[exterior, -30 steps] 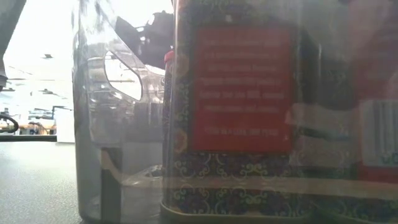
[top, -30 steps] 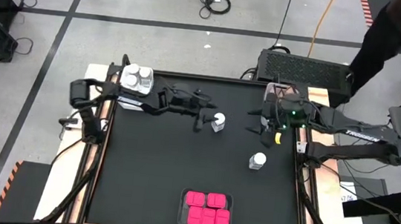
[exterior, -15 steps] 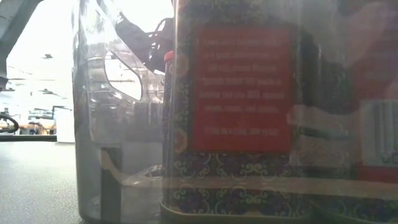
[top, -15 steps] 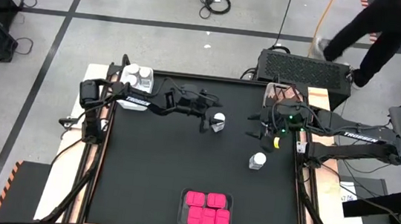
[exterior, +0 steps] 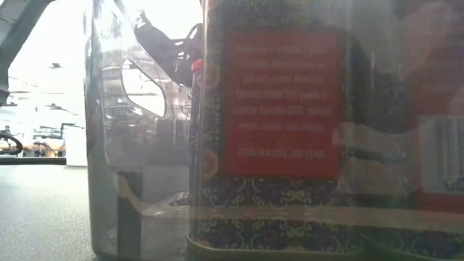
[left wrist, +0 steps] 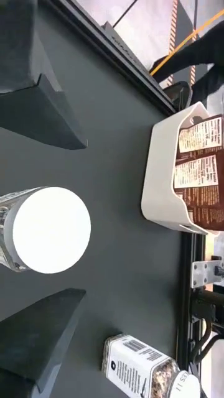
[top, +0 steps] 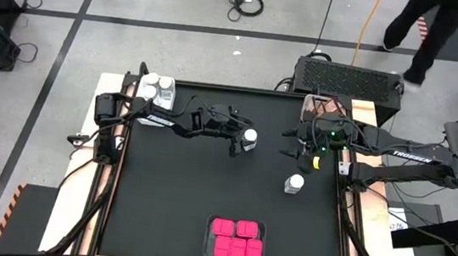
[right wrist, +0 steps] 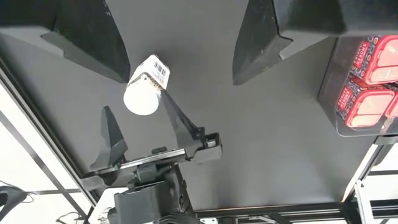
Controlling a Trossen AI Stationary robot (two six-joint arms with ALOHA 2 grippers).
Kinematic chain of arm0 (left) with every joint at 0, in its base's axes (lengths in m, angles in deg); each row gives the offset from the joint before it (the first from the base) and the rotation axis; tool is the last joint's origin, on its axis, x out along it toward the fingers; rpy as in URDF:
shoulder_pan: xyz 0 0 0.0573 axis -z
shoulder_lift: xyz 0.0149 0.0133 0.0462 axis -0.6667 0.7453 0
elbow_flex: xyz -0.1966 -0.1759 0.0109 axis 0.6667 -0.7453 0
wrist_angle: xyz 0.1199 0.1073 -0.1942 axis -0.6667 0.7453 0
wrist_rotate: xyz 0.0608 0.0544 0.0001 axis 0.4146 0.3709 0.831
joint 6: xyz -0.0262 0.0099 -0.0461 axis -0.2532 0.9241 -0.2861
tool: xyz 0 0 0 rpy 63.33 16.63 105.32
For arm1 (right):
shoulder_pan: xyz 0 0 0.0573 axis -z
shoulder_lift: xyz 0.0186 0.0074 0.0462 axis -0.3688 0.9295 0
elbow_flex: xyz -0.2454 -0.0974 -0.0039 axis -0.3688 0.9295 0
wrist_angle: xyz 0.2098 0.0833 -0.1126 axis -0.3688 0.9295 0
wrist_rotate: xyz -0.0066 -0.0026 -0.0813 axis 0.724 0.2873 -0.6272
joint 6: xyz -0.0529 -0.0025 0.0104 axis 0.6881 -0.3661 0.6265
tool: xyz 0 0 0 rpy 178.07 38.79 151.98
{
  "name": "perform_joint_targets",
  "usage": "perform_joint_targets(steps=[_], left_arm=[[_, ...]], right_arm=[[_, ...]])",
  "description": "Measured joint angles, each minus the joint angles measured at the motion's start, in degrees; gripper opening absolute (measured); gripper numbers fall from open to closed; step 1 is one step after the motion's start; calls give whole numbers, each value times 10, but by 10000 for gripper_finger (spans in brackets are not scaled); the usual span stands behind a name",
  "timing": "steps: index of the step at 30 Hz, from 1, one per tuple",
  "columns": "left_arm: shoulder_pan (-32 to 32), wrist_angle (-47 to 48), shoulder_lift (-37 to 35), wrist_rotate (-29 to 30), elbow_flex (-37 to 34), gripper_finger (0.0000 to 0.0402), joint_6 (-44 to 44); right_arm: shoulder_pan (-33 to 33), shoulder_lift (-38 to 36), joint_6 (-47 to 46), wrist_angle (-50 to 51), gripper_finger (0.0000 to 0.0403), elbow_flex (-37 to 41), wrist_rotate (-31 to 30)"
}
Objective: Sort spices by type
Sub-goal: Put the white seasoning bottle into the left white bin
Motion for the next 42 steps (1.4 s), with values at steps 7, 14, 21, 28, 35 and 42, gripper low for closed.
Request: perform_joint_targets(steps=[7, 14, 21, 28, 35, 42], left_arm=[[12, -22, 16, 19, 1, 387, -29], [21, -33, 44, 59, 0, 387, -60], [21, -49, 45, 75, 0, 386, -75], [24, -48, 45, 76, 0, 363, -75], [24, -48, 45, 76, 0, 284, -72], [24, -26, 17, 76, -1, 209, -39]], right_arm=[[0, 0, 0, -1, 279, 0, 0], [0, 0, -3, -8, 279, 0, 0], [0, 0, -3, -6, 279, 0, 0], [0, 0, -2, -5, 279, 0, 0], [0, 0, -2, -3, 279, 0, 0], [0, 0, -11, 1, 279, 0, 0]])
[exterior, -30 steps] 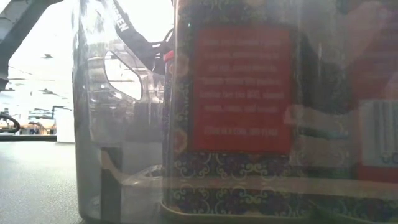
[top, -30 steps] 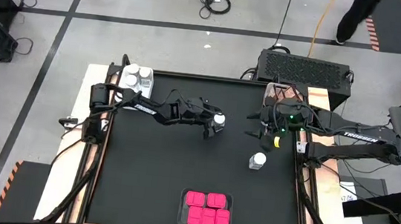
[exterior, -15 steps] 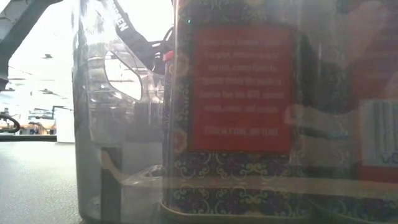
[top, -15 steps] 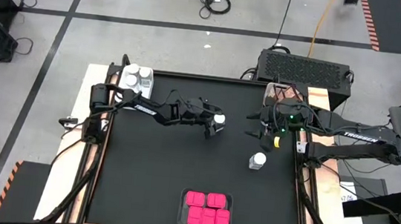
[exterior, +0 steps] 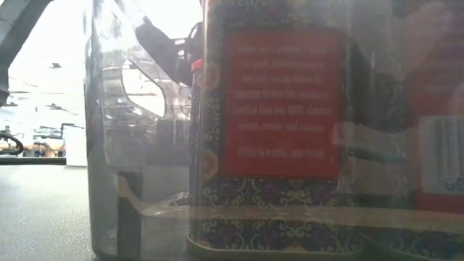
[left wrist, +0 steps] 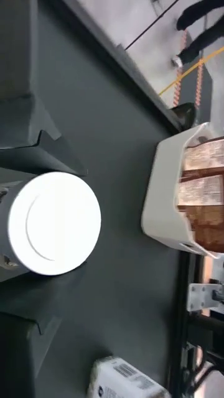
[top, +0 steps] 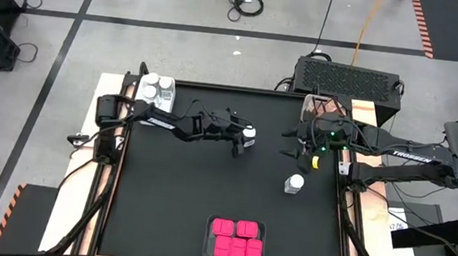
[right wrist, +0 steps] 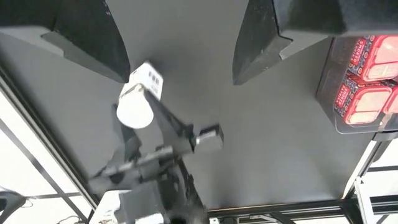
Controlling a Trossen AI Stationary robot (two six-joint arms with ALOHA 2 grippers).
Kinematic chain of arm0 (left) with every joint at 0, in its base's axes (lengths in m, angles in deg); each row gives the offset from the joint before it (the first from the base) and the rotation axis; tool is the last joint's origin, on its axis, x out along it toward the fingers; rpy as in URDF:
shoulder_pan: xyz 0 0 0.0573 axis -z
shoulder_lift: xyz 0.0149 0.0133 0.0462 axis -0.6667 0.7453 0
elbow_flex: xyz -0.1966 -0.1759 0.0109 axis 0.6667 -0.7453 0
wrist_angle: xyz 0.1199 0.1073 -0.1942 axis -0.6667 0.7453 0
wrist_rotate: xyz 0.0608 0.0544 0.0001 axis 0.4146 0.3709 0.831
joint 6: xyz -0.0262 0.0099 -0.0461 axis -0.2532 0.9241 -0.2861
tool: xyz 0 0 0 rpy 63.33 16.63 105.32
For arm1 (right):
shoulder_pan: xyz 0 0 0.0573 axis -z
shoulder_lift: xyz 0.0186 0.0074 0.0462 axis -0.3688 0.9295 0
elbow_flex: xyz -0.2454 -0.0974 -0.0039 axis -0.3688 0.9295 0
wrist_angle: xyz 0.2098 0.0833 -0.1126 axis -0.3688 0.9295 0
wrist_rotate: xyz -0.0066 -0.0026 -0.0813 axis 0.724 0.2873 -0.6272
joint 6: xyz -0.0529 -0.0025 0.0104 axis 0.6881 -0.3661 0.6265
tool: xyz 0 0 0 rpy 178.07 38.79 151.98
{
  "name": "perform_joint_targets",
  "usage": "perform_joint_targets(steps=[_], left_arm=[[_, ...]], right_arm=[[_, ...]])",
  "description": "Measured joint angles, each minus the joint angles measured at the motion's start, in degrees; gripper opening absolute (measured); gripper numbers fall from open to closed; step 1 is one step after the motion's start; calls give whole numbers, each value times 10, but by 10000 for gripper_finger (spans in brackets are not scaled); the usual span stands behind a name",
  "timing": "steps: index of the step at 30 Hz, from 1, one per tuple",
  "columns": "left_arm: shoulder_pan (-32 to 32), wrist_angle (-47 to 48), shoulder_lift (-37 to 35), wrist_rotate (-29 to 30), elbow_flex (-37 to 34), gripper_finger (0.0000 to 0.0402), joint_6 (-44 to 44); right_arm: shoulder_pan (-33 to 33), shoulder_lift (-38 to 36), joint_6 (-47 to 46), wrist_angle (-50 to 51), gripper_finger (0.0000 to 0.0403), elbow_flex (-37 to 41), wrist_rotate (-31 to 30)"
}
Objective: Sort spices by type
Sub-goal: Put the white seasoning bottle into the left white bin
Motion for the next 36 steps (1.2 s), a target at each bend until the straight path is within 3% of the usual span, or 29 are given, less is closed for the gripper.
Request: perform_joint_targets(steps=[5, 12, 24, 36], left_arm=[[-3, 50, -70, -1, 0, 210, 21], [-30, 202, -212, -1, 0, 216, 42], [-152, 468, -425, -1, -9, 215, 10], [-283, 503, -552, 62, -152, 215, -64]], right_arm=[[0, 0, -10, 10, 279, 0, 0], [0, 0, -15, 14, 279, 0, 0], [0, 0, -5, 13, 279, 0, 0], [0, 0, 2, 13, 279, 0, -2]])
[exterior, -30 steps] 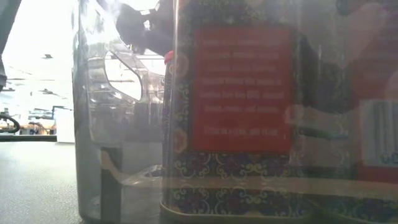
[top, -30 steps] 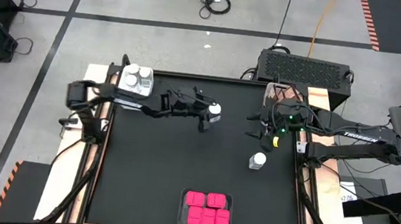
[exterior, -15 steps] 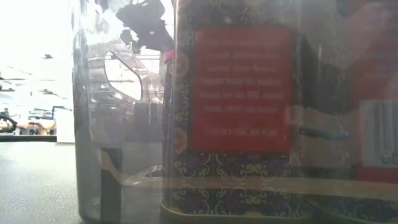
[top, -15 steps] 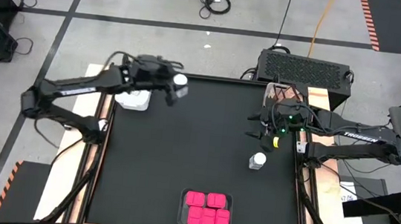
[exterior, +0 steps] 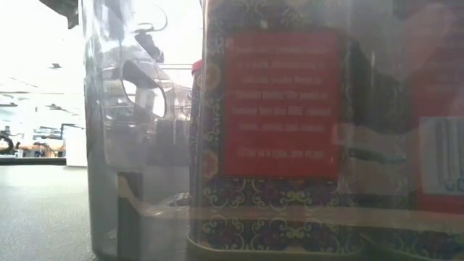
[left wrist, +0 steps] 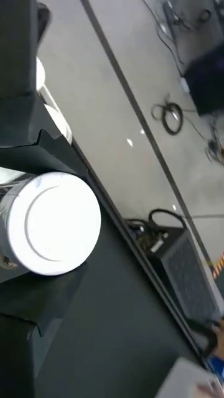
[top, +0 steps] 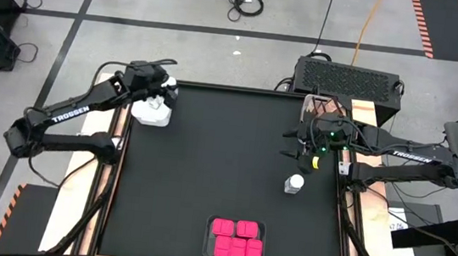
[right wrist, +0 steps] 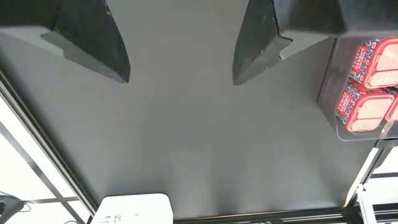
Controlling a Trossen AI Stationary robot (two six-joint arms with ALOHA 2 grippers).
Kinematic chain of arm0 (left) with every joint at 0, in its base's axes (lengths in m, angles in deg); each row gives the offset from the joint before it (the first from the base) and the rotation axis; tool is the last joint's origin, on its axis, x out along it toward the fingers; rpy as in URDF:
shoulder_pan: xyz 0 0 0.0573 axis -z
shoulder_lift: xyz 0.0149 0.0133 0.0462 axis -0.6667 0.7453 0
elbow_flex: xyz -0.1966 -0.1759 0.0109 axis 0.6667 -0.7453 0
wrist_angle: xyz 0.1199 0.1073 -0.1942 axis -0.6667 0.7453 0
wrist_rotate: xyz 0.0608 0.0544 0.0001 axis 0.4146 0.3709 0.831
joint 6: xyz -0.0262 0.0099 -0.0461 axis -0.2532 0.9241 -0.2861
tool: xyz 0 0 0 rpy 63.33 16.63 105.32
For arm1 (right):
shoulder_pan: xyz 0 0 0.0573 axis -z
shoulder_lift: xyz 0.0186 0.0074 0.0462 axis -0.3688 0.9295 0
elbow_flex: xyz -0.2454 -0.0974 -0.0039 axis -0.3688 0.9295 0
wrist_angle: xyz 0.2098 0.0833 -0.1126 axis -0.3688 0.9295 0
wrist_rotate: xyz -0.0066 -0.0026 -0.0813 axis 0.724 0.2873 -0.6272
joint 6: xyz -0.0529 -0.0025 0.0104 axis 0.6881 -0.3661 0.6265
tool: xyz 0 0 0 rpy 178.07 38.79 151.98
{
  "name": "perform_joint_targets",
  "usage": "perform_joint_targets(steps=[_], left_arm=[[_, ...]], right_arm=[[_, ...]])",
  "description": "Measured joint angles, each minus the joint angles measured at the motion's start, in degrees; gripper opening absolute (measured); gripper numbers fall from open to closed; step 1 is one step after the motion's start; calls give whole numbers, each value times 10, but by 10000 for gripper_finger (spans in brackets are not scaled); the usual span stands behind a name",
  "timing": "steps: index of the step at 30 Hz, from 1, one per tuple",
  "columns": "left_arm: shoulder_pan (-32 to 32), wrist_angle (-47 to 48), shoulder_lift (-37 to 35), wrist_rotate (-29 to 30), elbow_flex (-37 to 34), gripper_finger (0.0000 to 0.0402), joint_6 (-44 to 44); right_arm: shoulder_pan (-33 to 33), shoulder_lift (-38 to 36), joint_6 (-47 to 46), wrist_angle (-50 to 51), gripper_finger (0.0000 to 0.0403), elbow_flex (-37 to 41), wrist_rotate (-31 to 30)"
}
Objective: Sort spices by type
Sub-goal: Put the white seasoning bottle into the left white bin
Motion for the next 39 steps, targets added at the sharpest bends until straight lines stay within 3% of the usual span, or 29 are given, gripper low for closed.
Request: perform_joint_targets(steps=[16, 39], left_arm=[[-84, -76, 1, 9, -102, 215, 4], [-106, -238, 2, 28, -222, 215, 13]], right_arm=[[0, 0, -2, 0, 279, 0, 0], [0, 1, -9, -14, 279, 0, 0]])
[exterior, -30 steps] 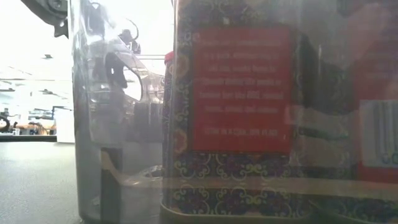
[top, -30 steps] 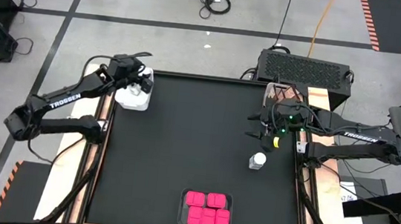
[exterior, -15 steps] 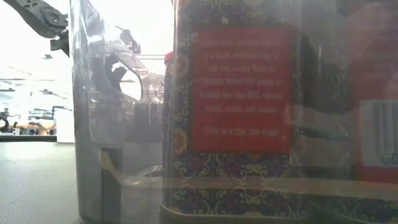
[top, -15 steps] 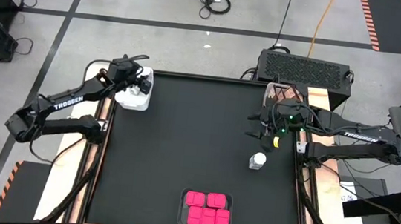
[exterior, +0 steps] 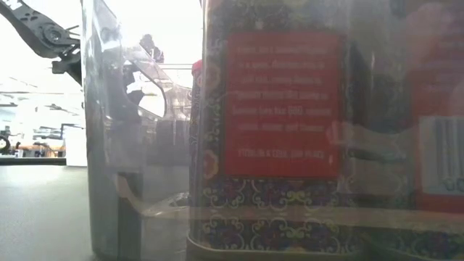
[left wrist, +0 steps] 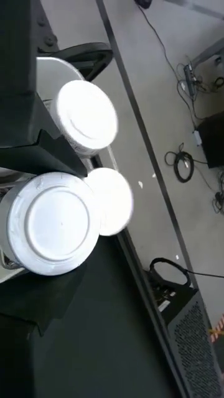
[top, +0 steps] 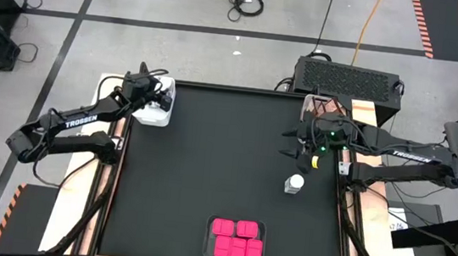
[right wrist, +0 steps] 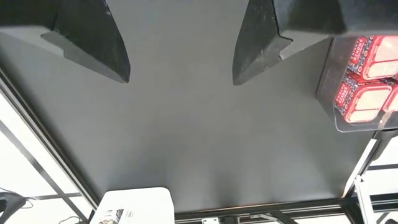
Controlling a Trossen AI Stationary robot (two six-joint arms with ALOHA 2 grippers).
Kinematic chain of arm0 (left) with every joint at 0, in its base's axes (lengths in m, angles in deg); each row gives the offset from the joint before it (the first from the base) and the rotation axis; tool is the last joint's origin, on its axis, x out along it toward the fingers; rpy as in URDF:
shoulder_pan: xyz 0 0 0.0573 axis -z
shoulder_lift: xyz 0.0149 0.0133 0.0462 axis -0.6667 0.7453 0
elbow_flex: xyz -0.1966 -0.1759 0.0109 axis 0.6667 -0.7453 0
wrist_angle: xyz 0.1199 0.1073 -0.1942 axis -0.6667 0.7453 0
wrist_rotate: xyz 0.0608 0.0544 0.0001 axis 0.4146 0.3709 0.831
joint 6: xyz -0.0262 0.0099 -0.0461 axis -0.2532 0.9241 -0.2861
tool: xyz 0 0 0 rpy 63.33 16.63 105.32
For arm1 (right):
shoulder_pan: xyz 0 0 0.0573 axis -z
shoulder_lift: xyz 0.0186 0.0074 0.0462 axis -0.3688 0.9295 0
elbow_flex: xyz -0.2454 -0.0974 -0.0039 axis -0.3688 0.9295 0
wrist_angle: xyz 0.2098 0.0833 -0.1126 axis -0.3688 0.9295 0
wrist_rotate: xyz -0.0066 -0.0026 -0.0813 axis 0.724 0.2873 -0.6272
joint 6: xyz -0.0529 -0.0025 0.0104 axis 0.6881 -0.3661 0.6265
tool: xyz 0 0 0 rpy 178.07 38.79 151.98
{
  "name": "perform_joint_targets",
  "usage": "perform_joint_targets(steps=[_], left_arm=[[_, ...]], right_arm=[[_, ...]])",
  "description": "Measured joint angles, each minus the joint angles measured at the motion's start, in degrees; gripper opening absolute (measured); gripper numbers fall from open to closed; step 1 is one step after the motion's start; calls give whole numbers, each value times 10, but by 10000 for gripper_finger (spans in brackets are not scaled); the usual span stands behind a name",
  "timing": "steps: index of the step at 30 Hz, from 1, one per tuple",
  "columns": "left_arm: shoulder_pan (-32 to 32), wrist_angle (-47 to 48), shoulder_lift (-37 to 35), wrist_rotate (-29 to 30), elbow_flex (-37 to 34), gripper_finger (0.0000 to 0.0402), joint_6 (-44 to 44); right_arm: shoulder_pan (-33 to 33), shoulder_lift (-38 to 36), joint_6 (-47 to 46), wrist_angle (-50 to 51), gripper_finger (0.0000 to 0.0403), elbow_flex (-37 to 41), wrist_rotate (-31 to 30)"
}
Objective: Sort spices by type
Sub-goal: Put the white seasoning bottle into the left white bin
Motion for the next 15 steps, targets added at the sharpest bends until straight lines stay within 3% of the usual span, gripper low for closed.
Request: perform_joint_targets(steps=[15], left_arm=[[0, -9, 37, 6, -2, 215, 7]], right_arm=[[0, 65, 0, -8, 279, 0, 1]])
